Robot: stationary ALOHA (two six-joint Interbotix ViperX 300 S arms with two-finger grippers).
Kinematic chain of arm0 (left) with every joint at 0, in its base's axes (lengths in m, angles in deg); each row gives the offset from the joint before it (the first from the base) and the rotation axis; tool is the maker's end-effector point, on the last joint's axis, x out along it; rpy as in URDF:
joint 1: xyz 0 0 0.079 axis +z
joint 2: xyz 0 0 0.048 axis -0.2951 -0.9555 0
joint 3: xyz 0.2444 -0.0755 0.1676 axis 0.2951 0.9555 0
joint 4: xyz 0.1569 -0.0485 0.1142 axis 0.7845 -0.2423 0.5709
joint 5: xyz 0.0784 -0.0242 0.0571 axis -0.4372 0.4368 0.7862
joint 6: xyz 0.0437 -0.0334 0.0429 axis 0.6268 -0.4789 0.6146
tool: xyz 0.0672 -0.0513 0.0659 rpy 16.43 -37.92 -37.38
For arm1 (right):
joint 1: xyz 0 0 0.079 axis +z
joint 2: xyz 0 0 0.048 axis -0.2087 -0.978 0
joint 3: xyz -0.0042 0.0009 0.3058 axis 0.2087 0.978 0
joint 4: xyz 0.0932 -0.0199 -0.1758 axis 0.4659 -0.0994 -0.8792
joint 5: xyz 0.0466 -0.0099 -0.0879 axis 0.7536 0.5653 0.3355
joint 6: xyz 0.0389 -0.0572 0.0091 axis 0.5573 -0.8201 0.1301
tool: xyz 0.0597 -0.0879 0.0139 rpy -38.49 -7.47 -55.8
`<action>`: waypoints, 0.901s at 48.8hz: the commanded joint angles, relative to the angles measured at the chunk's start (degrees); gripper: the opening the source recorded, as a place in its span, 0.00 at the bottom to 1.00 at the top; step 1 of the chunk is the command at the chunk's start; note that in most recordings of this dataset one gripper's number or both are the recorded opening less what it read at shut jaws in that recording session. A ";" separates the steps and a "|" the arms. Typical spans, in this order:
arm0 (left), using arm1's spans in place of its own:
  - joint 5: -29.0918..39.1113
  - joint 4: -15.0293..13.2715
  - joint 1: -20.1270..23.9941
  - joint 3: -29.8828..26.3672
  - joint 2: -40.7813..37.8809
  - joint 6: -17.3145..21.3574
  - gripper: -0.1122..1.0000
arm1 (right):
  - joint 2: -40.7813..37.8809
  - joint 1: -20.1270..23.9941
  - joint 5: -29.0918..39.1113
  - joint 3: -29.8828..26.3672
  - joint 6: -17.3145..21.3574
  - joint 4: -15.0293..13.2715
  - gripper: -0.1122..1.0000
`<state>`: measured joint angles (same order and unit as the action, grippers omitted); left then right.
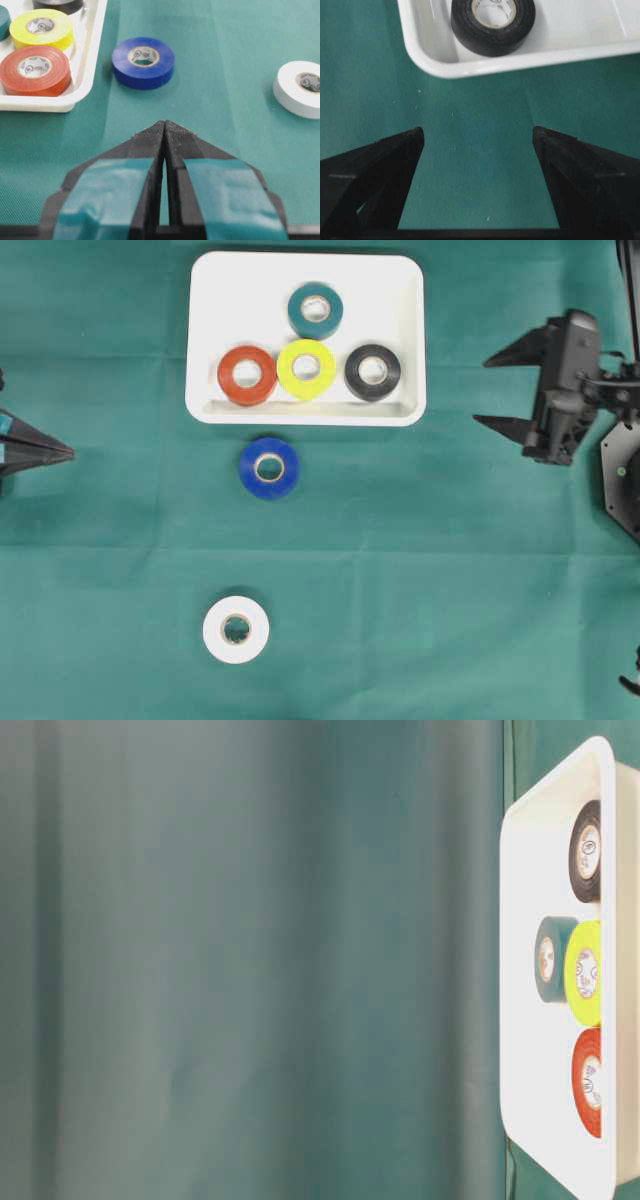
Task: Put the tape into the white case with the right arm.
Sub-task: 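Release the yellow roll and retract the right gripper right, then reach the right gripper down-left to the white tape roll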
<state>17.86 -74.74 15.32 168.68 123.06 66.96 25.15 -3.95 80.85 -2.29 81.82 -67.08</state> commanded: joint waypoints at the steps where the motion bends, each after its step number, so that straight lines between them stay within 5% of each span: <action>1: -0.53 0.00 0.18 -0.62 -0.44 0.09 0.10 | 2.99 -0.09 -0.18 1.14 0.00 -0.09 0.65; 24: -0.62 0.00 0.18 -0.62 -0.44 0.09 0.10 | 7.03 3.25 0.70 3.87 0.18 0.09 0.65; 44: -0.53 0.00 0.18 -0.62 -0.44 0.00 0.10 | 7.03 21.53 0.79 4.22 1.76 1.41 0.64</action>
<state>17.86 -74.74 15.32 168.68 123.06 66.96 32.36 14.77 81.99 2.45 82.79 -66.11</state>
